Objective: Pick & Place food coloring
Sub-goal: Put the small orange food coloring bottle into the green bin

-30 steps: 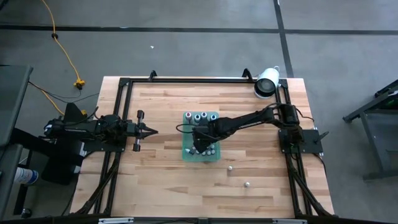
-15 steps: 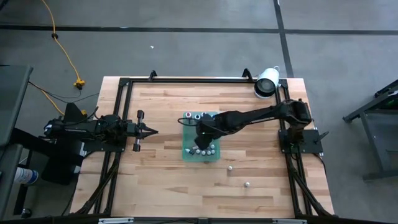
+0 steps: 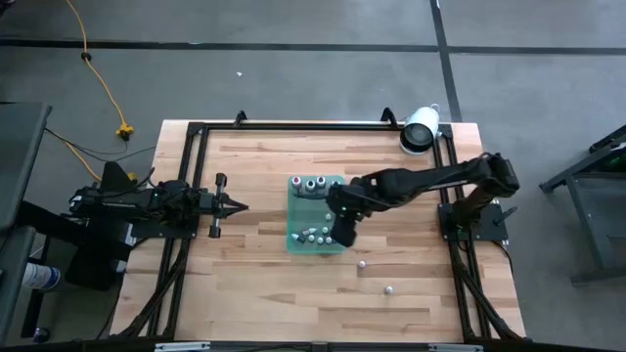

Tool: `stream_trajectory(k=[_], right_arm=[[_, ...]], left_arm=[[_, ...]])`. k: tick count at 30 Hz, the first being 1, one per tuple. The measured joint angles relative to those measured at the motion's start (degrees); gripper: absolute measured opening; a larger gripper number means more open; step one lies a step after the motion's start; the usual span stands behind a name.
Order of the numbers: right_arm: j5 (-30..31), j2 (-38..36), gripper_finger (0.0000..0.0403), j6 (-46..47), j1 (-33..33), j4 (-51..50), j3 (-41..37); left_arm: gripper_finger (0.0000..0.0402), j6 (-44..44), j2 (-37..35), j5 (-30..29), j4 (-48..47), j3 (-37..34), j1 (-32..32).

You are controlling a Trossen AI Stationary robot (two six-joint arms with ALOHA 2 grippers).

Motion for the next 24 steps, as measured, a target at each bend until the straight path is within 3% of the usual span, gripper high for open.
stream_trajectory(k=[9,24], right_arm=[[1.0,-6.3,0.0156,-6.3,5.7,-12.3,0.0],[6.1,-12.3,0.0156,-4.6,17.3,-26.0,0.0]], left_arm=[[0.0000,0.0,0.0,0.0,0.0,0.0,0.0],[0.0000,0.0,0.0,0.0,0.0,0.0,0.0]])
